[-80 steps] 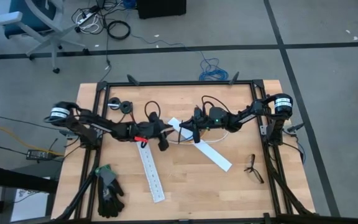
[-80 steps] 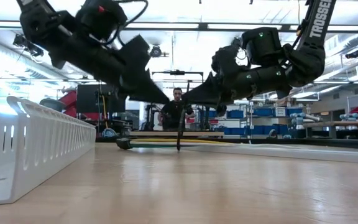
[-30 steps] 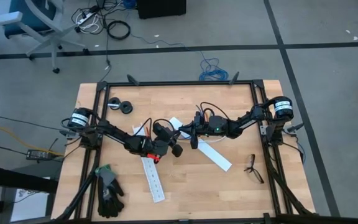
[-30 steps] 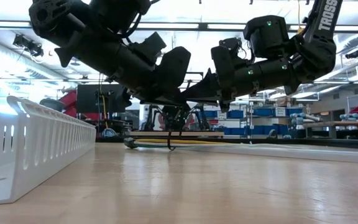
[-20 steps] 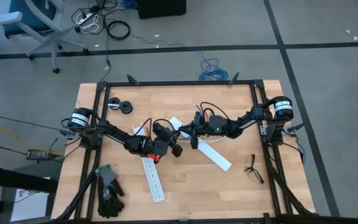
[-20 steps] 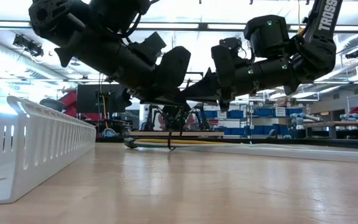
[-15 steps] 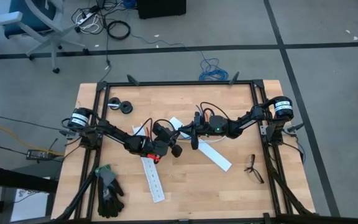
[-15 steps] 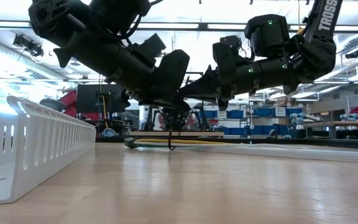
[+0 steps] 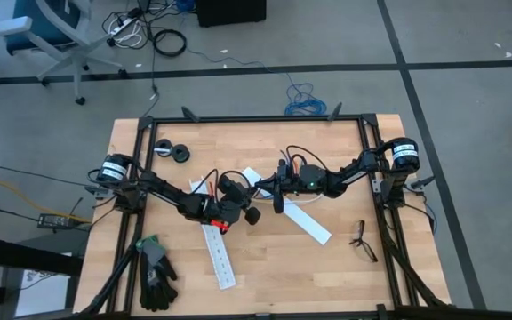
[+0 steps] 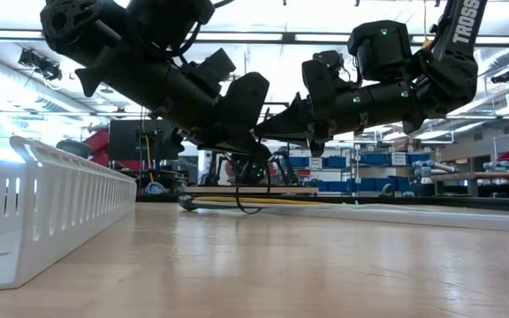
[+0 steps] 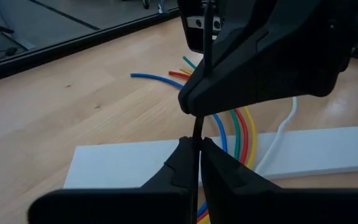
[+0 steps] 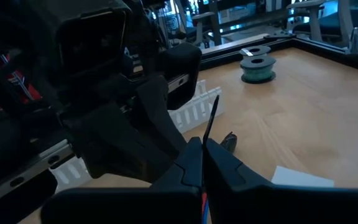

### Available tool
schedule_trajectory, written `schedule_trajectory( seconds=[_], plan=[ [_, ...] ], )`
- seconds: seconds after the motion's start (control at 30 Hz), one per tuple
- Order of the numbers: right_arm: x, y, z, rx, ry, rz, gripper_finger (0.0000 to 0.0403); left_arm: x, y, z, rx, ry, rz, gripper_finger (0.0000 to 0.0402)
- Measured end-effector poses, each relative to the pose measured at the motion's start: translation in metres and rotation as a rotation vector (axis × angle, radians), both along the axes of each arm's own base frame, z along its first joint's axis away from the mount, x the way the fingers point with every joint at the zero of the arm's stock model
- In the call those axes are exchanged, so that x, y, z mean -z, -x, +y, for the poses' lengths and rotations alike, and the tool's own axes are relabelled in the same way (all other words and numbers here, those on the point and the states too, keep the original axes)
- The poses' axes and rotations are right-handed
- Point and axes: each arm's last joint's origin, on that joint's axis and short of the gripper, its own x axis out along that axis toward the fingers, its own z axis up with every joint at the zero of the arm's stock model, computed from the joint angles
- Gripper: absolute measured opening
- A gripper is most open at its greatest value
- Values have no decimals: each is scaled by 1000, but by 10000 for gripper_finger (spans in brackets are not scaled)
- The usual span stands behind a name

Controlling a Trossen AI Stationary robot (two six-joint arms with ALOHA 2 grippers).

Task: Ziptie cables
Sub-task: Wrap the cables together using the black zip tie

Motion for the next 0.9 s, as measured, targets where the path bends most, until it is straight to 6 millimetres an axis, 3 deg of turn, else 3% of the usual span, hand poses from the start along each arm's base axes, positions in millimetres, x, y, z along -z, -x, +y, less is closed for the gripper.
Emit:
schedule_trajectory(
  seconds=[0.53,0.9],
  plan=[
    [-4,0,-2,38,40,-40,0,5,3,0,10,20,53,21],
    [-34,11,-24,137,101,-112,0,10,6,0,0,55,78,21]
  ],
)
